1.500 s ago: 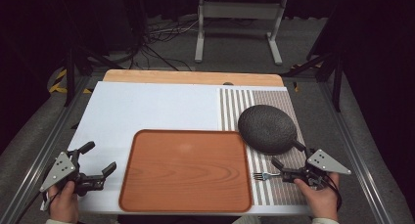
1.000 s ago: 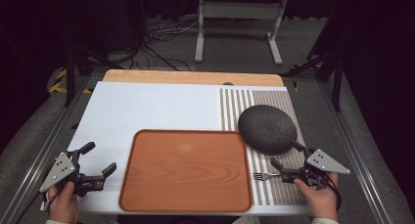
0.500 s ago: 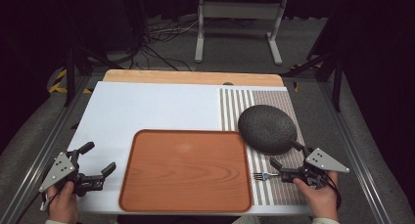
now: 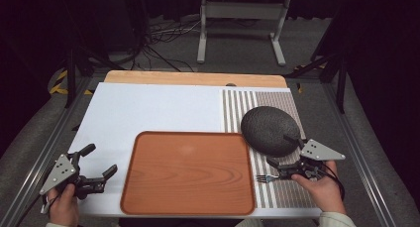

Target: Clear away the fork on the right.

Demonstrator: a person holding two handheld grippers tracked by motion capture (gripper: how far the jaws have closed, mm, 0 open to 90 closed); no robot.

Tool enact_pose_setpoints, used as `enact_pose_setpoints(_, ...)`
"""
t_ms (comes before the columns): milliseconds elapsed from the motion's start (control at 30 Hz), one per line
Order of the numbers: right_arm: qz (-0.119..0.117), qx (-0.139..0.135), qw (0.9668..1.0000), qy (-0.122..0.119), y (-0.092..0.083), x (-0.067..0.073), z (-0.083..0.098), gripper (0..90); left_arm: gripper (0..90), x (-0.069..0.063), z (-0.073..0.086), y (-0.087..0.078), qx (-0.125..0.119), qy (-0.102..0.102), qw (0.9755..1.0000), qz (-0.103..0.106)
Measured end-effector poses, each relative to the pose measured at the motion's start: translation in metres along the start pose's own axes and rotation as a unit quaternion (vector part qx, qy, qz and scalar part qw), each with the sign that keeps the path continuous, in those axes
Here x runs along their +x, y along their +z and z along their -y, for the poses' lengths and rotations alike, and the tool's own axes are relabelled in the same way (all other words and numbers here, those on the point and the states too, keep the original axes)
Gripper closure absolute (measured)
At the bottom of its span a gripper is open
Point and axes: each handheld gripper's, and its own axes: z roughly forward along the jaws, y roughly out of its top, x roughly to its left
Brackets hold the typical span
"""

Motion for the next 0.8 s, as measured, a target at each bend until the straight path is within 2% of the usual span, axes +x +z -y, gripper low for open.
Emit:
enact_pose_setpoints(67,-0.008,0.023,0.9996,-0.014,0.000,-0.001,-0.005,7.2,0.6,0.000,0.000,0.000,0.000,-0.001,1.0000,0.000)
enact_pose_setpoints(133,-0.012,0.034,0.9991,-0.023,0.000,-0.001,-0.007,7.6,0.6,0.000,0.000,0.000,0.000,0.000,1.0000,0.000)
enact_pose_setpoints(167,-0.017,0.060,0.9974,-0.038,0.000,-0.002,-0.012,8.2,0.6,0.000,0.000,0.000,0.000,-0.001,1.0000,0.000)
enact_pose_setpoints(267,-0.023,0.080,0.9953,-0.050,0.000,-0.003,-0.016,8.9,0.6,0.000,0.000,0.000,0.001,-0.001,1.0000,-0.001)
enact_pose_setpoints(433,-0.041,0.132,0.9872,-0.079,0.000,-0.004,-0.029,10.9,0.6,0.000,0.000,0.001,0.004,0.001,1.0000,0.003)
enact_pose_setpoints(500,-0.043,0.138,0.9859,-0.084,0.000,-0.004,-0.032,11.2,0.6,0.000,0.000,0.001,0.004,0.001,1.0000,0.003)
enact_pose_setpoints(533,-0.048,0.150,0.9833,-0.092,0.000,-0.004,-0.034,12.3,0.6,0.000,0.000,0.001,0.004,0.000,1.0000,0.003)
enact_pose_setpoints(633,-0.054,0.169,0.9791,-0.100,0.000,-0.004,-0.036,12.3,0.6,0.000,0.000,0.001,0.004,0.001,1.0000,0.003)
enact_pose_setpoints(667,-0.057,0.178,0.9763,-0.109,0.001,-0.005,-0.037,12.3,0.6,0.000,0.000,0.001,0.004,0.001,1.0000,0.003)
enact_pose_setpoints(700,-0.057,0.178,0.9763,-0.109,0.001,-0.005,-0.037,12.3,0.6,0.000,0.000,0.000,0.005,0.001,1.0000,0.003)
enact_pose_setpoints(800,-0.062,0.204,0.9697,-0.119,0.002,-0.006,-0.038,12.4,0.6,0.000,0.000,0.000,0.005,0.001,1.0000,0.003)
